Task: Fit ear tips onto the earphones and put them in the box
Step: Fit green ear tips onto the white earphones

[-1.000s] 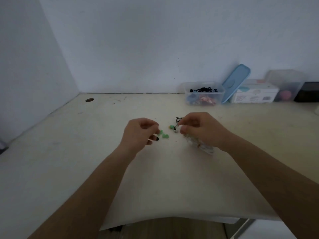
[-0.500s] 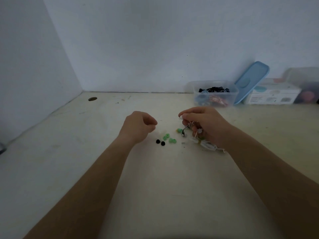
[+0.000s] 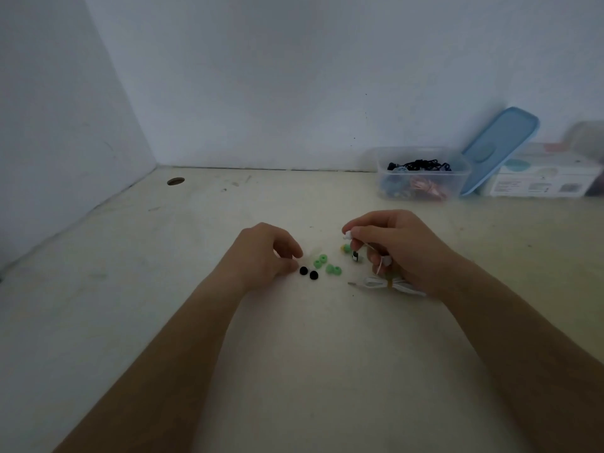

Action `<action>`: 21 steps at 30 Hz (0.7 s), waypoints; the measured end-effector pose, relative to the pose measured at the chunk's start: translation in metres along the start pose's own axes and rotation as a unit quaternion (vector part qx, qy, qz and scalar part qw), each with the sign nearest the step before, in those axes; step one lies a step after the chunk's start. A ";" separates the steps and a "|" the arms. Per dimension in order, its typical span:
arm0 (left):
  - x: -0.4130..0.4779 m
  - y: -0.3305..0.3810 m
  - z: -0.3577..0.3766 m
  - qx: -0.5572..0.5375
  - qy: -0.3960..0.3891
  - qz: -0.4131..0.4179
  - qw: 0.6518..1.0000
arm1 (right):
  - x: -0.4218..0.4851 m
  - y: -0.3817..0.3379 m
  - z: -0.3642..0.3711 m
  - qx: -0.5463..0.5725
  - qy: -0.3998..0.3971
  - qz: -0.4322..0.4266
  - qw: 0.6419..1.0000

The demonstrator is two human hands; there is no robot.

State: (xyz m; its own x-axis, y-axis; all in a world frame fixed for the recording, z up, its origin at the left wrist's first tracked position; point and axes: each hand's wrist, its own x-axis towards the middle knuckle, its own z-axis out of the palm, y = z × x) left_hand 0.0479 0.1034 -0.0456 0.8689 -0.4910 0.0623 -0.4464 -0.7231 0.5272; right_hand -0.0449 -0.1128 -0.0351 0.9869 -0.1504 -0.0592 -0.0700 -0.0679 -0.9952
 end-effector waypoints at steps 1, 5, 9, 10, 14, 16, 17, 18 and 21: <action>0.000 0.001 0.001 0.005 0.001 0.001 1.000 | 0.000 0.001 0.001 -0.010 -0.001 -0.005 1.000; -0.002 0.004 0.003 0.003 0.017 0.000 1.000 | -0.002 0.005 0.002 -0.054 -0.011 -0.040 0.998; -0.007 0.011 -0.001 -0.094 0.067 -0.024 0.993 | -0.006 0.008 0.001 -0.062 -0.004 -0.064 0.996; -0.009 0.013 -0.003 -0.137 0.070 -0.030 0.988 | -0.007 0.009 0.001 -0.058 -0.002 -0.068 0.996; -0.017 0.027 -0.005 -0.294 0.043 -0.026 0.955 | -0.010 0.009 0.000 -0.059 -0.009 -0.081 0.995; -0.021 0.033 -0.003 -0.360 0.011 -0.017 0.933 | -0.010 0.010 0.000 -0.055 -0.012 -0.087 0.995; -0.022 0.035 -0.002 -0.392 -0.006 -0.015 0.920 | -0.010 0.011 -0.001 -0.052 -0.012 -0.091 0.994; -0.023 0.037 0.000 -0.420 -0.021 -0.014 0.907 | -0.010 0.011 0.000 -0.051 -0.011 -0.095 0.994; -0.024 0.039 0.006 -0.459 -0.048 -0.007 0.887 | -0.010 0.011 -0.001 -0.054 -0.010 -0.109 0.993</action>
State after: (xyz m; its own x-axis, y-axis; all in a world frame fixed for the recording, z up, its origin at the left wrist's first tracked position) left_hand 0.0086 0.0840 -0.0310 0.8309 -0.5563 0.0015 -0.0351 -0.0497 0.9981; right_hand -0.0557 -0.1131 -0.0451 0.9830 -0.1015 0.1532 0.1304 -0.2021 -0.9706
